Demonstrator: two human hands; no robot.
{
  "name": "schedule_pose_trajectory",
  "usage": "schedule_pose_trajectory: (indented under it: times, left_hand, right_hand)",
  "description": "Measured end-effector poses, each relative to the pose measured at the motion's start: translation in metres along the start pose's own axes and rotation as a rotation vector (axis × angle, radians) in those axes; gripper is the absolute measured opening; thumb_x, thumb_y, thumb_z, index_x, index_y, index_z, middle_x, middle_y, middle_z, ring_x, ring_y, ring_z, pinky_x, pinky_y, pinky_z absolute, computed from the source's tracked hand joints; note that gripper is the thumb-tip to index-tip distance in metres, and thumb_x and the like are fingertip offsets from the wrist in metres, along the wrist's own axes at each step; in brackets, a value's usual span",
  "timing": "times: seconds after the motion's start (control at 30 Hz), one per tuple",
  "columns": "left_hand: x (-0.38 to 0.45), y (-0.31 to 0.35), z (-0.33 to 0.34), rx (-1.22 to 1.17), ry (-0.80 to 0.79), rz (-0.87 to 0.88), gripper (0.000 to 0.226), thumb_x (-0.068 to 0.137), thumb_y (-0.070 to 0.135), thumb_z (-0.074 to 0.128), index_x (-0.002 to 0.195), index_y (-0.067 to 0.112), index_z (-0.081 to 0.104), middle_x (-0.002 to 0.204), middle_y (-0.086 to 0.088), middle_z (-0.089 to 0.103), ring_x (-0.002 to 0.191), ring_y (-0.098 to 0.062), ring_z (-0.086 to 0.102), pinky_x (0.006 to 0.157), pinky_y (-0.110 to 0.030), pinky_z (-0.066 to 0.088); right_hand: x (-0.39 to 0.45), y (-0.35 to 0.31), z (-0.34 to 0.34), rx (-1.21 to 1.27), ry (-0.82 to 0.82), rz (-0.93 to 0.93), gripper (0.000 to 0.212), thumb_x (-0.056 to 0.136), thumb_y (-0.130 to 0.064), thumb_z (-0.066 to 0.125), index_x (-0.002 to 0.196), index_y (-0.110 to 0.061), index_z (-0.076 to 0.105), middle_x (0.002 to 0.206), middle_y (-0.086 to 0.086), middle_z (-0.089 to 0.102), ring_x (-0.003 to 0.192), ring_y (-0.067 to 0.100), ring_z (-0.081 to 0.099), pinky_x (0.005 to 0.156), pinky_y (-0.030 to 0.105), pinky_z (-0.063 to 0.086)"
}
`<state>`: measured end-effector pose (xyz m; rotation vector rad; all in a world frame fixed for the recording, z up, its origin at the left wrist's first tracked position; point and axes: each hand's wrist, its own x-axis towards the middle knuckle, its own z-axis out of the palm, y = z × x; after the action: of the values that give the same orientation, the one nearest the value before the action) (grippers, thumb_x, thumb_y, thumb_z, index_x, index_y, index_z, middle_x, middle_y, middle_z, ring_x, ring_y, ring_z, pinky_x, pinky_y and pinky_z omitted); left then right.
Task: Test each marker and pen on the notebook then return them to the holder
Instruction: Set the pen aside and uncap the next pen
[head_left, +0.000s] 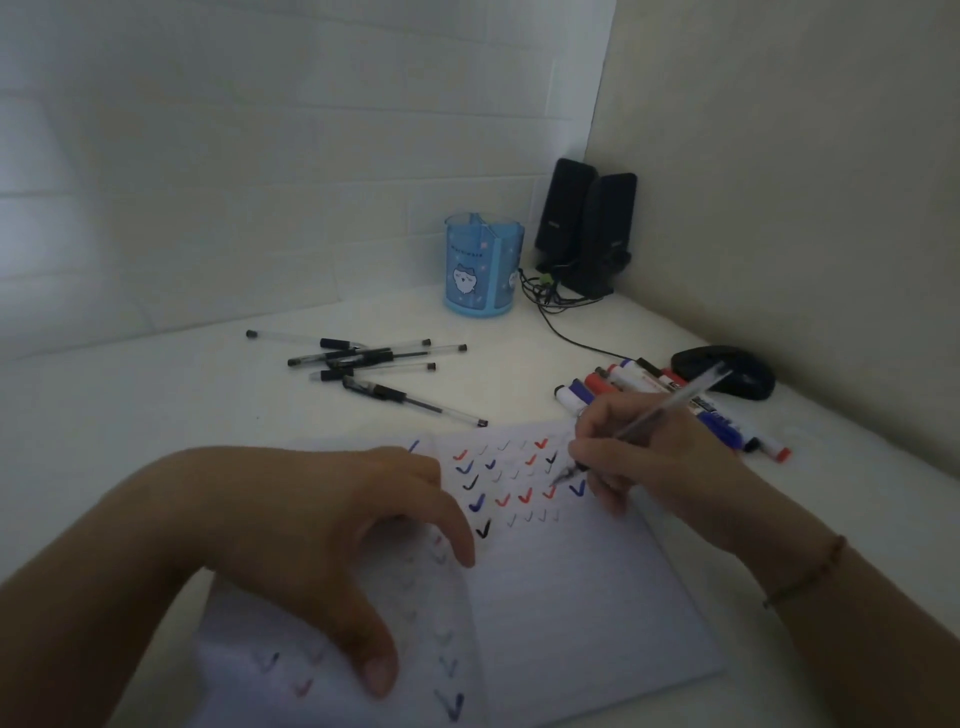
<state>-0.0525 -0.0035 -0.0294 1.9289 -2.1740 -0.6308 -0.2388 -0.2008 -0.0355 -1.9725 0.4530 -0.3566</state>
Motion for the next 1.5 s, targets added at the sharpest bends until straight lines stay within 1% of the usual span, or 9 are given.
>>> schedule_pose_trajectory:
  times: [0.13, 0.27, 0.5, 0.63, 0.8, 0.87, 1.03, 1.23, 1.5]
  left_hand:
    - [-0.001, 0.003, 0.003, 0.026, -0.005, 0.002, 0.061, 0.046, 0.064, 0.075, 0.101, 0.071, 0.050, 0.092, 0.023, 0.039, 0.086, 0.002, 0.045, 0.075, -0.020, 0.038]
    - [0.001, 0.015, 0.001, 0.005, 0.008, -0.034, 0.028, 0.072, 0.058, 0.071, 0.095, 0.048, 0.058, 0.088, 0.018, 0.049, 0.083, 0.001, 0.050, 0.076, -0.020, 0.043]
    - [0.022, 0.037, 0.030, 0.330, 0.376, -0.204, 0.032, 0.087, 0.066, 0.039, 0.102, 0.039, 0.042, 0.067, 0.014, 0.047, 0.065, -0.005, 0.045, 0.063, -0.026, 0.038]
    - [0.027, 0.034, 0.035, 0.098, 0.490, -0.192, 0.017, 0.087, 0.033, 0.051, 0.101, 0.040, 0.045, 0.072, 0.019, 0.041, 0.067, 0.000, 0.042, 0.057, -0.016, 0.026]
    - [0.027, 0.032, 0.035, -0.172, 0.559, -0.172, 0.043, 0.083, 0.000, 0.040, 0.104, 0.037, 0.045, 0.088, 0.016, 0.048, 0.082, -0.004, 0.047, 0.067, -0.013, 0.036]
    - [0.029, 0.030, 0.036, -0.161, 0.573, -0.187, 0.050, 0.086, -0.003, 0.037, 0.109, 0.041, 0.042, 0.093, 0.020, 0.048, 0.085, -0.001, 0.048, 0.069, -0.011, 0.038]
    - [0.034, 0.026, 0.037, -0.185, 0.606, -0.235, 0.055, 0.089, -0.005, 0.046, 0.123, 0.038, 0.041, 0.102, 0.019, 0.060, 0.077, 0.013, 0.054, 0.063, -0.006, 0.041]
    - [0.035, 0.027, 0.030, -0.365, 0.741, -0.337, 0.009, 0.083, 0.023, 0.070, 0.087, 0.029, 0.065, 0.063, 0.005, 0.067, 0.049, -0.011, 0.063, 0.050, -0.023, 0.055]
    - [0.037, 0.028, 0.035, -0.336, 0.773, -0.255, 0.018, 0.074, 0.029, 0.078, 0.090, 0.033, 0.073, 0.069, 0.015, 0.069, 0.062, -0.001, 0.062, 0.060, -0.008, 0.044]
  right_hand:
    - [-0.003, -0.005, 0.001, -0.050, -0.024, -0.041, 0.011, 0.084, -0.015, 0.063, 0.074, -0.014, 0.064, 0.055, 0.007, 0.061, 0.048, 0.021, 0.057, 0.052, 0.030, 0.052]
    - [-0.002, -0.007, 0.002, -0.106, -0.035, -0.007, 0.010, 0.084, -0.015, 0.063, 0.074, -0.012, 0.063, 0.058, 0.009, 0.067, 0.050, 0.022, 0.063, 0.054, 0.034, 0.058]
    - [-0.001, 0.001, 0.008, -0.155, 0.136, 0.029, 0.033, 0.074, -0.029, 0.072, 0.057, -0.011, 0.050, 0.045, 0.006, 0.055, 0.044, 0.026, 0.057, 0.050, 0.034, 0.055]
    - [0.001, 0.002, 0.012, -0.266, 0.169, 0.014, 0.034, 0.081, -0.012, 0.069, 0.056, -0.012, 0.047, 0.052, 0.009, 0.054, 0.047, 0.013, 0.059, 0.047, 0.015, 0.050]
    - [0.002, 0.005, 0.013, -0.311, 0.158, -0.009, 0.035, 0.078, -0.010, 0.068, 0.053, -0.016, 0.044, 0.051, 0.005, 0.053, 0.061, 0.019, 0.065, 0.065, 0.032, 0.059]
    - [0.003, 0.006, 0.012, -0.311, 0.153, -0.007, 0.033, 0.077, -0.009, 0.067, 0.053, -0.014, 0.045, 0.045, -0.001, 0.049, 0.050, 0.012, 0.058, 0.059, 0.026, 0.057]
    - [0.003, 0.003, 0.012, -0.254, 0.184, -0.010, 0.029, 0.081, -0.012, 0.068, 0.061, -0.007, 0.048, 0.047, 0.000, 0.052, 0.040, 0.003, 0.051, 0.047, 0.014, 0.049]
    - [-0.004, -0.010, 0.005, 0.226, 0.046, -0.133, 0.023, 0.074, -0.028, 0.076, 0.074, -0.007, 0.065, 0.059, 0.004, 0.063, 0.049, 0.018, 0.055, 0.042, 0.026, 0.044]
    - [-0.003, -0.004, 0.006, 0.334, -0.088, -0.151, 0.018, 0.065, -0.029, 0.061, 0.075, -0.017, 0.070, 0.073, 0.011, 0.071, 0.057, 0.024, 0.064, 0.042, 0.024, 0.045]
